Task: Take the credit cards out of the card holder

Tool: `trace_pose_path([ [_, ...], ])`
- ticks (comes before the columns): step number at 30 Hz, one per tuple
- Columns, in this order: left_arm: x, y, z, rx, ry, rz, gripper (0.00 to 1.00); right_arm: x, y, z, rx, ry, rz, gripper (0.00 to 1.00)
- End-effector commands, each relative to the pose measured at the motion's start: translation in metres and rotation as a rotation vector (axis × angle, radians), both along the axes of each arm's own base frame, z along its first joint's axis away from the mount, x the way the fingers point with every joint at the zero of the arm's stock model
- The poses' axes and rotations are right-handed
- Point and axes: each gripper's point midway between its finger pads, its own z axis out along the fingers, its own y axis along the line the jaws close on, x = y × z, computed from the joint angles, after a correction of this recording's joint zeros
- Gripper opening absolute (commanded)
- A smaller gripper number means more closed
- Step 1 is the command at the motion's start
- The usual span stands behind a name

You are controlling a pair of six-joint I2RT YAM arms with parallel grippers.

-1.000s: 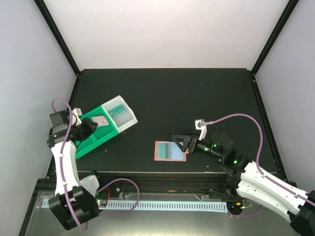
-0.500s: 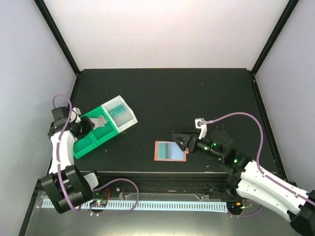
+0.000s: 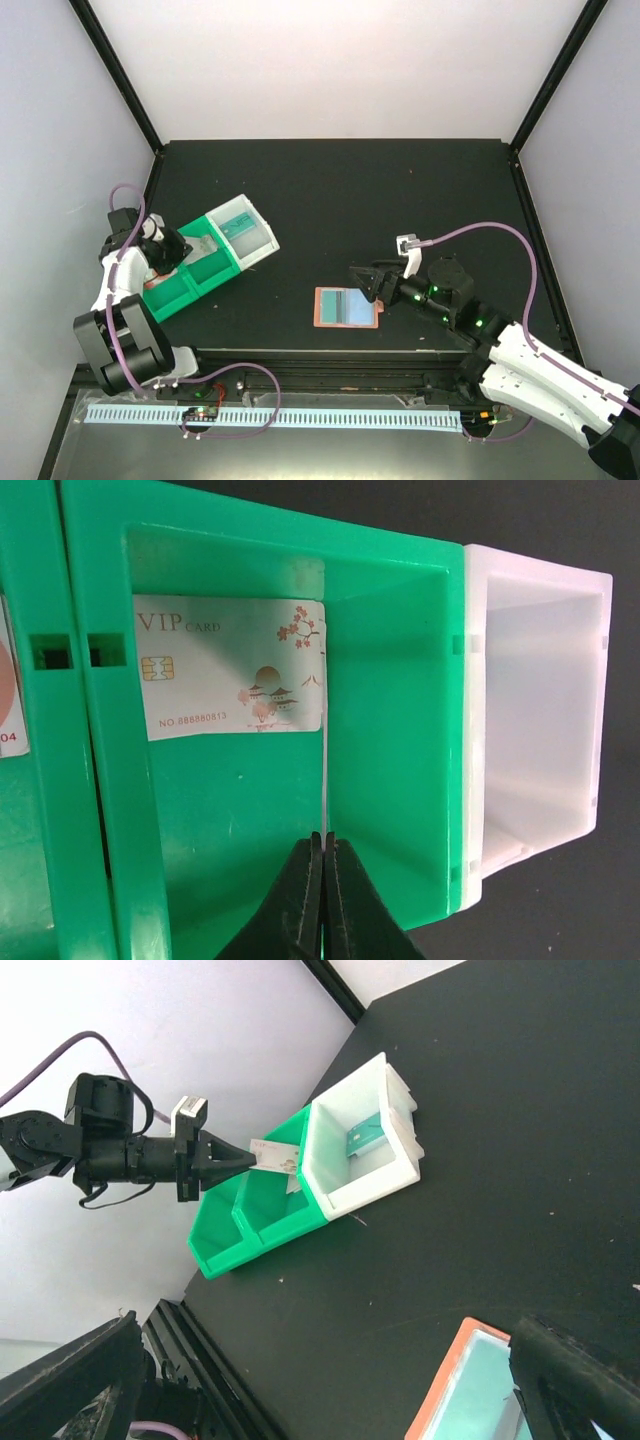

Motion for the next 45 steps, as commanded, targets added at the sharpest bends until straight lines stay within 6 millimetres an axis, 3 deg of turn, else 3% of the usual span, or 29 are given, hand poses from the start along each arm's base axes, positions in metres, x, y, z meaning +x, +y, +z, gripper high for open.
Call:
trace_pose_path([
  [1, 0.018, 0.009, 0.018, 0.015, -0.067, 0.002, 0.01, 0.007, -0.003, 0.014, -0.004, -0.043, -0.03, 1.0],
  [18, 0.032, 0.021, 0.002, 0.026, -0.023, 0.039, 0.02, 0.004, -0.009, 0.016, -0.008, -0.058, -0.037, 1.0],
  [29, 0.035, 0.019, -0.01, 0.02, 0.022, 0.037, 0.02, 0.003, -0.013, 0.019, -0.028, -0.073, -0.041, 1.0],
  [45, 0.035, 0.024, -0.015, 0.047, 0.045, 0.054, 0.11, 0.002, -0.016, 0.017, -0.031, -0.071, -0.051, 1.0],
])
